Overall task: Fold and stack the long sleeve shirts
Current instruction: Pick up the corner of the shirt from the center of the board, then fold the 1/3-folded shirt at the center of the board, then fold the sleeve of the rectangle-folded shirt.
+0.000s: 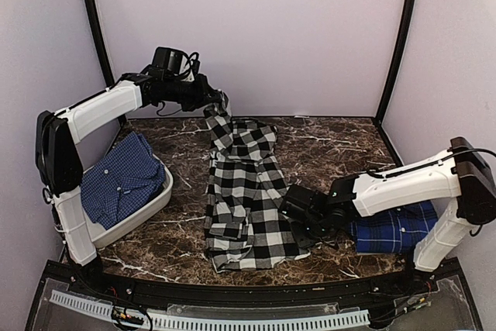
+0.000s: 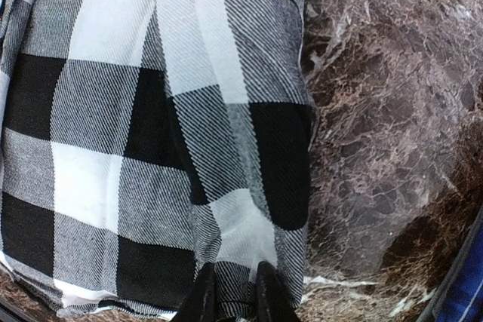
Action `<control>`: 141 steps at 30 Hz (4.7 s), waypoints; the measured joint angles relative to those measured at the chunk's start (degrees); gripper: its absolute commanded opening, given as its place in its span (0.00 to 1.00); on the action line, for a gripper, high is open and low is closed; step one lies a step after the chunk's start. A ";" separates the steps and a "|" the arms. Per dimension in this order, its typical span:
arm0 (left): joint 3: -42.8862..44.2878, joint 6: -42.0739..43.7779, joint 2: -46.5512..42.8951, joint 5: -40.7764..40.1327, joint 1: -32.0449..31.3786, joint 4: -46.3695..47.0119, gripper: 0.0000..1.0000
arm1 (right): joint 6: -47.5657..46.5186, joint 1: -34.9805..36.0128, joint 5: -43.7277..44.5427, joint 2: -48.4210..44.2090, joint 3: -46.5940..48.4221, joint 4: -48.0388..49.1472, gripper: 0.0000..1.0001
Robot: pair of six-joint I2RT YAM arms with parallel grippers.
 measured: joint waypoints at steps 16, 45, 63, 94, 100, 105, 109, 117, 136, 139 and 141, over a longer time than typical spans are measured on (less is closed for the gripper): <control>2.38 0.02 0.24 -0.24 0.00 -0.57 0.00 | 1.79 2.60 -0.13 -3.45 -0.76 2.34 0.00; 17.05 2.78 1.33 -1.49 3.19 -4.92 0.00 | -3.82 5.57 -5.25 -2.60 0.09 15.91 0.00; 21.68 3.48 4.85 -0.81 5.35 -5.75 0.00 | -6.27 5.62 -9.84 3.21 4.13 20.39 0.00; 10.67 4.72 4.96 -0.96 5.57 -4.17 0.00 | -5.62 -0.96 -17.99 -3.69 -6.97 25.92 0.22; 10.56 5.42 4.96 -1.68 5.60 -4.13 0.00 | -4.83 1.73 -20.52 -0.39 -9.66 26.34 0.22; 5.86 5.31 3.78 -4.48 5.62 -3.54 0.00 | -4.57 2.08 -20.61 -1.18 -9.70 25.83 0.29; -1.51 5.11 1.05 -6.78 5.75 -2.86 0.00 | -5.11 1.16 -19.80 -4.15 -8.11 23.21 0.35; -7.13 5.03 -3.69 -7.50 6.25 -0.26 0.00 | -6.71 -6.84 -19.02 -10.16 -4.87 23.06 0.39; -28.76 -11.76 -1.51 22.75 -13.51 13.29 0.18 | -10.82 -24.09 -23.04 -3.69 2.75 28.96 0.44; -29.86 -13.79 -0.26 23.63 -14.40 14.29 0.42 | -10.97 -24.09 -23.89 -2.27 2.80 29.29 0.46; -30.08 -14.43 -0.13 23.78 -14.67 14.10 0.51 | -10.95 -24.09 -24.50 -1.88 2.80 29.42 0.48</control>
